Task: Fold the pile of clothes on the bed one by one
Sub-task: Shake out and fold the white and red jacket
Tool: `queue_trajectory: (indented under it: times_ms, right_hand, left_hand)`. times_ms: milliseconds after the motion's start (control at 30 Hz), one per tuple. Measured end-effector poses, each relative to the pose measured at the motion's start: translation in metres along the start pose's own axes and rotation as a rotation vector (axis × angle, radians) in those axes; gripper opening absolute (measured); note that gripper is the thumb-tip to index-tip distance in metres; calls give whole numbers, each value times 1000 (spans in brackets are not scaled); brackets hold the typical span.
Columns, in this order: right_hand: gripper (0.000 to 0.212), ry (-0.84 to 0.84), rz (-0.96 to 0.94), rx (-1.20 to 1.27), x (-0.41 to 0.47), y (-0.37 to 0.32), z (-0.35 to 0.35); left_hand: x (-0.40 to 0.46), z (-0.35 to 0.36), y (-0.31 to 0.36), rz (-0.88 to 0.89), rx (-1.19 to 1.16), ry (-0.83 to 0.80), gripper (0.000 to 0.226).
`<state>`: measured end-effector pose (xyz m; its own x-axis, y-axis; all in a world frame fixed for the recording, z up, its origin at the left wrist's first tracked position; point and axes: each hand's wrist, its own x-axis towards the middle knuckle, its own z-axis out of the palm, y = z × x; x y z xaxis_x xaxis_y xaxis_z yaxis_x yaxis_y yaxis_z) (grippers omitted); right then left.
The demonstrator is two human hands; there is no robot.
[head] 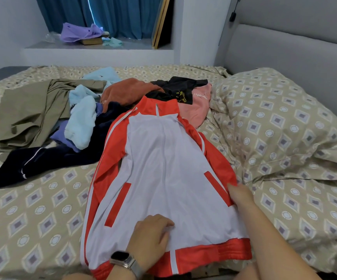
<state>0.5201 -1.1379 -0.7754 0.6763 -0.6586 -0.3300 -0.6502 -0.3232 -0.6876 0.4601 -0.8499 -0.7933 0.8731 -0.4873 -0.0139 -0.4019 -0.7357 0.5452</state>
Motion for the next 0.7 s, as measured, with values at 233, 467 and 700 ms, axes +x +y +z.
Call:
queue_trajectory:
  times_ms: [233, 467, 700]
  right_hand:
    - [24, 413, -539, 408, -34, -74, -49]
    - [29, -379, -773, 20, -81, -82, -24]
    - [49, -1066, -248, -465, -92, -60, 10]
  left_hand:
    - [39, -4, 0, -61, 111, -76, 32]
    - [66, -19, 45, -558, -1319, 13, 31]
    - [61, -1, 44, -575, -1256, -51, 19]
